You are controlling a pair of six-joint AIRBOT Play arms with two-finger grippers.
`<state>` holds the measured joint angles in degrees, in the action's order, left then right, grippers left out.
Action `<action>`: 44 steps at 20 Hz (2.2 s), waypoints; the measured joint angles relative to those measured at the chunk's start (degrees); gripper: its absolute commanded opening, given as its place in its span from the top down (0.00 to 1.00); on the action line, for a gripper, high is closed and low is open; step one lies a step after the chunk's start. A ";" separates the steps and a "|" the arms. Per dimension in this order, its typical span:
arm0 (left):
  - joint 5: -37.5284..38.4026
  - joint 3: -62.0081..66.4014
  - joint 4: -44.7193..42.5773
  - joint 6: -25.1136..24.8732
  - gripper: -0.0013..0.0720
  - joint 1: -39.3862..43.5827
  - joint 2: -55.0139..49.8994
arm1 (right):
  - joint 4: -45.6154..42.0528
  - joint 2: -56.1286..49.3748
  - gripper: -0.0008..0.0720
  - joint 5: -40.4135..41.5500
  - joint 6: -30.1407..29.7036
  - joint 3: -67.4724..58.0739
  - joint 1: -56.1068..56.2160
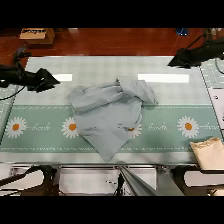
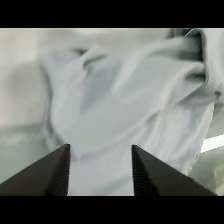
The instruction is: Fold the shirts.
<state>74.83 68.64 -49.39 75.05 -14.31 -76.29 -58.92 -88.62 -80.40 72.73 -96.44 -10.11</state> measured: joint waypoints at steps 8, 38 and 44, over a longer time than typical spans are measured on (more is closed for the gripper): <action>9.05 -23.10 -4.07 0.42 0.13 -3.43 9.33 | -6.95 3.85 0.55 -12.55 -0.79 11.45 -10.71; -14.34 -33.99 11.43 -5.05 0.96 17.62 -3.50 | 9.27 5.27 0.24 -4.81 -8.15 35.85 -8.24; -13.51 -33.70 11.80 -8.26 0.96 17.62 -0.52 | 9.84 6.38 0.26 8.35 -7.45 46.25 3.58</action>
<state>61.32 34.94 -37.58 66.78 3.31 -76.82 -49.08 -82.24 -72.05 65.28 -50.19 -6.52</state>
